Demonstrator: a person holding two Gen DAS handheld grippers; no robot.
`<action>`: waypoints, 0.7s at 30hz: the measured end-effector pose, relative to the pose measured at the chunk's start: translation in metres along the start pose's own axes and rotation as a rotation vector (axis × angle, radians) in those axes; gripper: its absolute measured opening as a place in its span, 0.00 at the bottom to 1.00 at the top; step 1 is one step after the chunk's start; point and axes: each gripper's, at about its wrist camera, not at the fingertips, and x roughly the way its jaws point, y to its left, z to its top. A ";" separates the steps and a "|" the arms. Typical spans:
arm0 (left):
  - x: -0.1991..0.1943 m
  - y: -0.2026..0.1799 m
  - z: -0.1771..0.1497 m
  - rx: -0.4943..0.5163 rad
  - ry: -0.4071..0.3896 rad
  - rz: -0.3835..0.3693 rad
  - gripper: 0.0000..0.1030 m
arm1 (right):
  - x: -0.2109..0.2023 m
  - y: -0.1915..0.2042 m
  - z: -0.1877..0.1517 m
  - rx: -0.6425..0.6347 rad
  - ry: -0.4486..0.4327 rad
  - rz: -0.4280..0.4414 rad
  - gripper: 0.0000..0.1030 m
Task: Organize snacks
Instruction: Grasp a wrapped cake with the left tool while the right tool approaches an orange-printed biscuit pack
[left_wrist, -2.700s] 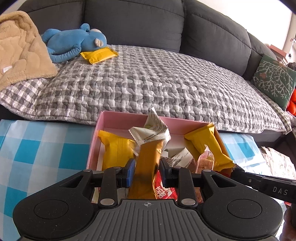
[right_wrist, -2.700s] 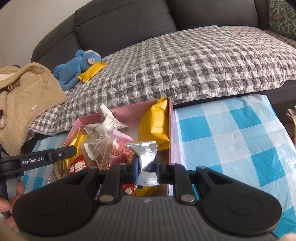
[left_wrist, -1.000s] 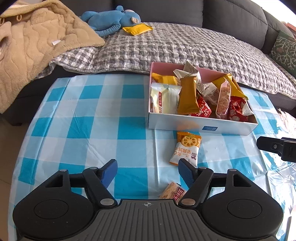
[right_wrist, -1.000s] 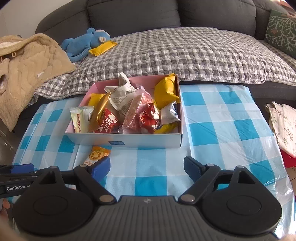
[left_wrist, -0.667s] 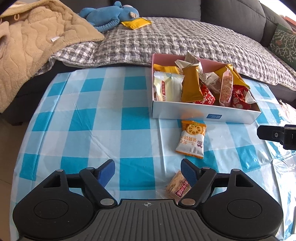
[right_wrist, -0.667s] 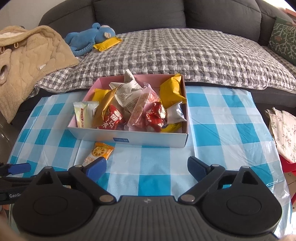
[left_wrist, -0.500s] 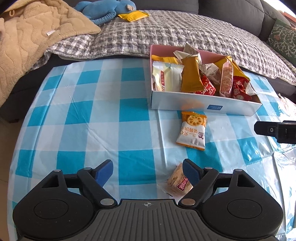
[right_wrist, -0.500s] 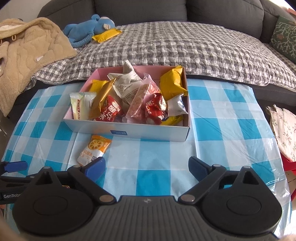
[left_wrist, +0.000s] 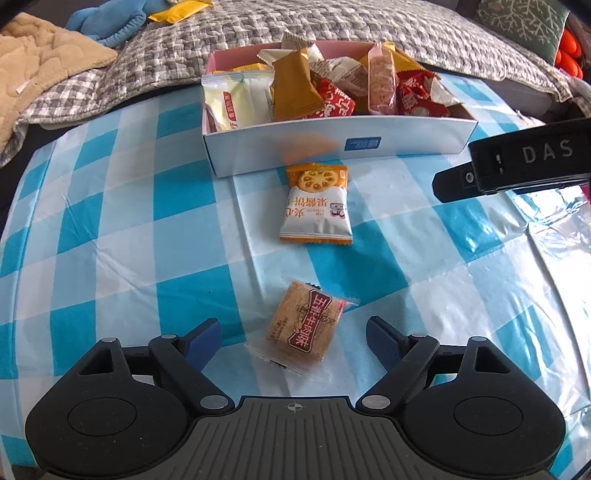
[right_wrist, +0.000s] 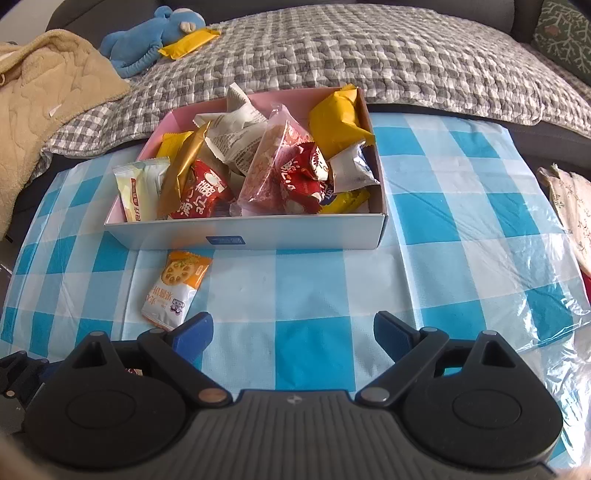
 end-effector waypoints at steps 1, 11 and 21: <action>0.003 0.003 0.000 -0.004 0.015 0.003 0.59 | 0.000 0.001 0.000 -0.004 0.002 0.003 0.89; -0.012 0.048 0.007 -0.239 -0.029 -0.032 0.33 | 0.009 0.006 0.003 -0.032 -0.004 0.055 0.81; -0.009 0.075 0.004 -0.377 -0.006 0.007 0.34 | 0.026 0.041 0.007 -0.056 -0.017 0.128 0.79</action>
